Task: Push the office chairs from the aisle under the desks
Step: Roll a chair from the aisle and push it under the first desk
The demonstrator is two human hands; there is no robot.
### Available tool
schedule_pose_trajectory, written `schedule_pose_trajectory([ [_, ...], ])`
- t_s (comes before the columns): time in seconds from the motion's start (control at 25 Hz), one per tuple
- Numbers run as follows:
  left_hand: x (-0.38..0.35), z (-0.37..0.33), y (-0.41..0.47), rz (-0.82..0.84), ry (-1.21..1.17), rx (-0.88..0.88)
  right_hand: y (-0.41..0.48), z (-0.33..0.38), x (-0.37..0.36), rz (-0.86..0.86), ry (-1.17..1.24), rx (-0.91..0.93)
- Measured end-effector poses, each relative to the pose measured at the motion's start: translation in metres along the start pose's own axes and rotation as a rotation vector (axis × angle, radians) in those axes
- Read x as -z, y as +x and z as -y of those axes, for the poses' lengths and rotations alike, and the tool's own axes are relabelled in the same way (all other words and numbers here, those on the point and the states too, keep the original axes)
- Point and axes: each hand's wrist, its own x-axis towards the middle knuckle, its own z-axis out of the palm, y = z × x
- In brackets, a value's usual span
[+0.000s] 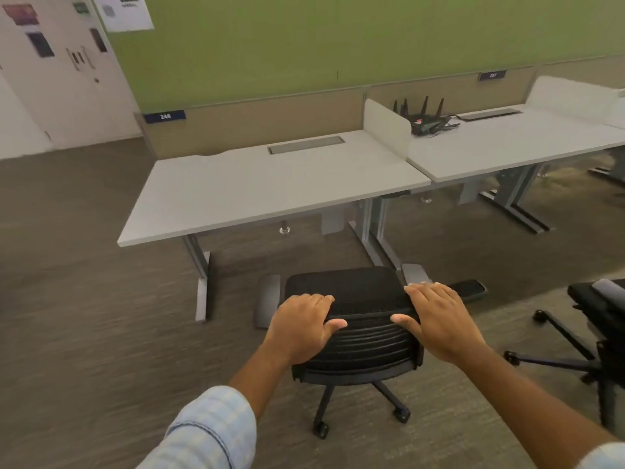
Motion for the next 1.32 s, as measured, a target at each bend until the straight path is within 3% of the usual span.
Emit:
schedule_pose_trajectory([
  [0.2,0.007,0.050,0.021,0.047,0.045,0.055,0.062,-0.015,-0.007,0.059,0.034,0.109],
  [0.72,-0.018,0.168,0.116,0.131,0.067,0.172,0.242,-0.025,-0.073,-0.095,0.032,0.204],
  [1.32,-0.034,0.284,0.240,0.192,0.007,0.281,0.435,-0.031,-0.123,-0.131,0.050,0.258],
])
